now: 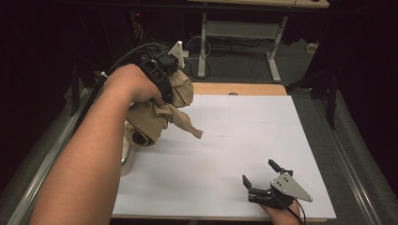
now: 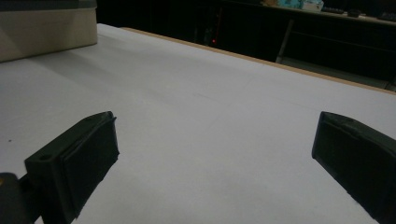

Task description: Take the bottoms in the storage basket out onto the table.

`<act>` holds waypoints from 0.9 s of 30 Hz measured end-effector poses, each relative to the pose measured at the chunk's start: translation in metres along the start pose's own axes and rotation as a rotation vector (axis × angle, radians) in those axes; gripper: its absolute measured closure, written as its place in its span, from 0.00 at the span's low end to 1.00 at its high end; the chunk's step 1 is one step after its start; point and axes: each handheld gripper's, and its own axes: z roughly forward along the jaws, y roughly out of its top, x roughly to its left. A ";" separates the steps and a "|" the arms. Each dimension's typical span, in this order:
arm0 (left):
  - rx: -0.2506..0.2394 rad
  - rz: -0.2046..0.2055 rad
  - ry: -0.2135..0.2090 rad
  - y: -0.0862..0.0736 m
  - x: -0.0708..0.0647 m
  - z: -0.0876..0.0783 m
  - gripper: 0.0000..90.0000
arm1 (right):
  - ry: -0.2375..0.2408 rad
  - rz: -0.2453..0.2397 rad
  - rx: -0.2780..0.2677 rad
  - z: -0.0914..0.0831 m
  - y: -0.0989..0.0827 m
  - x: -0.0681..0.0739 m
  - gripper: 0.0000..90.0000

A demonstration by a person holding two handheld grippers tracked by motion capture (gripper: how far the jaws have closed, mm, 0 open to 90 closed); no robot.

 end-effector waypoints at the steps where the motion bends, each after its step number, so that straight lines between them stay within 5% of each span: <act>1: -0.003 0.006 -0.001 0.001 -0.001 0.000 0.69 | 0.000 0.001 0.000 0.000 0.000 0.000 0.01; 27: -0.046 0.069 -0.012 0.032 -0.036 0.001 0.69 | 0.005 0.004 0.003 0.000 0.000 0.000 0.02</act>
